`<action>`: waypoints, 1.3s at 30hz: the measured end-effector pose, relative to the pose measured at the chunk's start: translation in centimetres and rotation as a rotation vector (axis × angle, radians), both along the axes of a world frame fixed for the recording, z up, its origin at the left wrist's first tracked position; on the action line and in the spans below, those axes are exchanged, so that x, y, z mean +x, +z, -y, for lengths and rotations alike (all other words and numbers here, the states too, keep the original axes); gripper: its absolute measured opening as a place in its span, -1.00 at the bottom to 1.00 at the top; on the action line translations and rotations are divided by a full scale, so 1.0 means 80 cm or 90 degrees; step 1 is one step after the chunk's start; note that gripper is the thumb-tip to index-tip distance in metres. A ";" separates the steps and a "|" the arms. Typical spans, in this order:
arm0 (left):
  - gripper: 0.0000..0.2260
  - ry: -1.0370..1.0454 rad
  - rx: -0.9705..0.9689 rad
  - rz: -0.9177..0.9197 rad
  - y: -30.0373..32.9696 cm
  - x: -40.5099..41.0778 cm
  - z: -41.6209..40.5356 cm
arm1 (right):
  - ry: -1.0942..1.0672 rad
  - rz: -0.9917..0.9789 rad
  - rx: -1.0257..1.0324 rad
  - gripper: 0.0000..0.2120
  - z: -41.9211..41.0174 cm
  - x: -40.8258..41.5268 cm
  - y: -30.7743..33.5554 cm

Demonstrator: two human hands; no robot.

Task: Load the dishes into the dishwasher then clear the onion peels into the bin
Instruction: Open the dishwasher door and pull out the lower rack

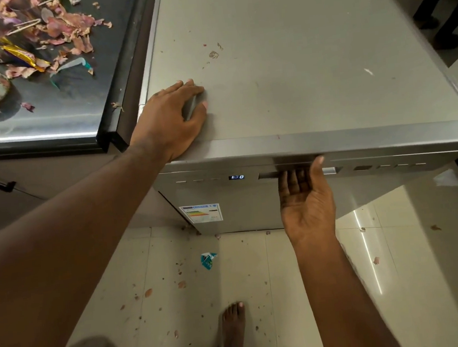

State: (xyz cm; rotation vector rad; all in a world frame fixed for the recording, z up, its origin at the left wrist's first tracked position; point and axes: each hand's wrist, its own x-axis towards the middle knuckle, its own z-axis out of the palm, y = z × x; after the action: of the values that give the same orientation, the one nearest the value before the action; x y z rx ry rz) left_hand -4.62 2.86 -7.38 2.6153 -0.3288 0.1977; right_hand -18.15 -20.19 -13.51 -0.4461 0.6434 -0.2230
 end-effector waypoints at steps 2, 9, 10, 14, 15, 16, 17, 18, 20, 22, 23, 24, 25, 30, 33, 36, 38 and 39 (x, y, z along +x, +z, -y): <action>-0.56 0.003 -0.004 0.004 0.000 0.000 -0.001 | -0.003 -0.011 -0.014 -0.37 -0.002 0.003 0.000; -0.58 -0.003 -0.013 0.010 0.002 -0.002 0.001 | -0.014 -0.034 -0.041 -0.35 -0.001 0.008 -0.005; -0.58 -0.003 -0.013 0.009 0.003 -0.002 0.001 | -0.014 -0.035 -0.043 -0.33 -0.001 0.009 -0.006; -0.58 0.000 -0.007 0.011 0.003 -0.003 0.002 | -0.014 -0.031 -0.052 -0.34 -0.001 0.010 -0.009; -0.58 0.000 -0.006 0.012 0.003 -0.003 0.002 | -0.013 -0.031 -0.052 -0.36 -0.001 0.010 -0.010; -0.58 0.001 -0.005 0.013 0.003 -0.003 0.003 | -0.013 -0.030 -0.052 -0.36 -0.001 0.010 -0.010; -0.57 0.001 -0.003 0.015 0.003 -0.003 0.003 | -0.016 -0.028 -0.052 -0.35 -0.001 0.010 -0.010; -0.57 0.001 -0.001 0.018 0.003 -0.003 0.003 | -0.020 -0.026 -0.050 -0.33 -0.001 0.010 -0.011; -0.57 -0.001 0.004 0.020 0.003 -0.003 0.004 | -0.023 -0.017 -0.046 -0.32 -0.001 0.010 -0.012; -0.57 0.000 0.004 0.021 0.003 -0.003 0.004 | -0.017 -0.006 -0.028 -0.31 0.000 0.008 -0.012; -0.57 0.001 0.005 0.022 0.003 -0.002 0.004 | -0.009 0.004 -0.013 -0.30 0.001 0.007 -0.012; -0.57 0.002 0.006 0.021 0.003 -0.002 0.004 | 0.001 0.017 0.002 -0.30 0.002 0.005 -0.012; -0.57 0.003 0.006 0.020 0.003 -0.002 0.004 | 0.014 0.028 0.012 -0.29 0.003 0.004 -0.011; -0.55 -0.002 0.006 0.016 0.001 -0.003 0.002 | 0.018 -0.006 -0.016 -0.30 0.000 0.007 -0.006; -0.56 -0.001 0.003 0.017 -0.001 -0.004 0.003 | 0.009 -0.014 -0.036 -0.30 0.000 0.007 -0.010; -0.56 -0.009 0.009 0.015 -0.006 -0.005 0.004 | 0.019 -0.025 -0.038 -0.38 0.002 0.004 -0.012; -0.56 -0.016 0.025 0.010 -0.008 -0.005 0.002 | 0.026 -0.039 -0.034 -0.42 0.003 0.003 -0.010; -0.56 -0.015 0.034 0.005 -0.008 -0.006 0.000 | 0.028 -0.044 -0.031 -0.41 0.003 0.003 -0.008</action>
State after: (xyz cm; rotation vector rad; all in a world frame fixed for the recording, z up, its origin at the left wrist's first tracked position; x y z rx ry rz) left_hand -5.10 2.86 -8.03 2.6630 -0.3731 0.1933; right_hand -17.92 -20.39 -14.14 -0.5159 0.6969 -0.1824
